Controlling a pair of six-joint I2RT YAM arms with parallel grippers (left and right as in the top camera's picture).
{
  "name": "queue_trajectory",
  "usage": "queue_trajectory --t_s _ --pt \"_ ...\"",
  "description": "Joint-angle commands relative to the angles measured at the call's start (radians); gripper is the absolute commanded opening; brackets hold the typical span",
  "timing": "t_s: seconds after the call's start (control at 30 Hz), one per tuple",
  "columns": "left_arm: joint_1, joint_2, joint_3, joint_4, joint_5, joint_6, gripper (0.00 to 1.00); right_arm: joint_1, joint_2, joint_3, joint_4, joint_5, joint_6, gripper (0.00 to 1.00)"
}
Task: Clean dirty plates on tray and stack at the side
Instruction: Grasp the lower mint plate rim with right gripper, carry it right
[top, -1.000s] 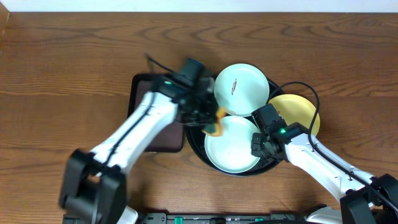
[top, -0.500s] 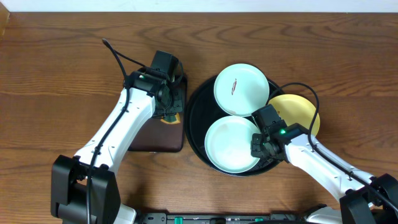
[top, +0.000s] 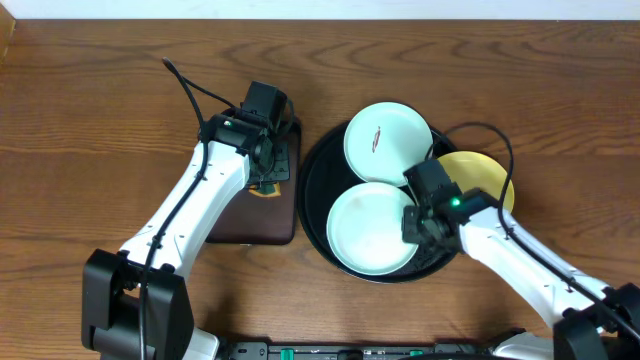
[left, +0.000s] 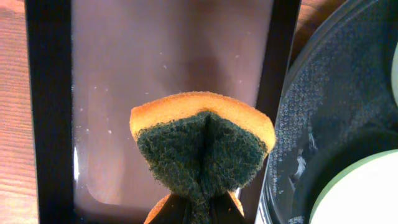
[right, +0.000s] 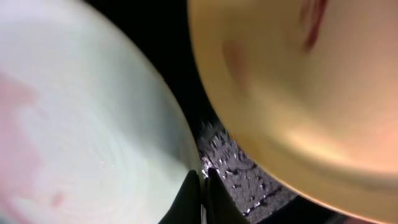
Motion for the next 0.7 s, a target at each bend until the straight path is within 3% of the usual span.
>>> queue_trajectory --t_s 0.0,0.4,0.67 --pt "0.000 -0.001 -0.013 -0.014 -0.031 0.014 0.07 0.014 -0.045 0.108 -0.051 0.129 -0.048 0.01" --pt "0.000 -0.001 -0.013 -0.017 -0.051 0.043 0.08 0.022 -0.085 0.272 -0.132 0.309 -0.200 0.01" --pt "0.000 -0.001 -0.013 -0.013 -0.059 0.043 0.08 0.154 -0.141 0.324 -0.151 0.652 -0.259 0.01"
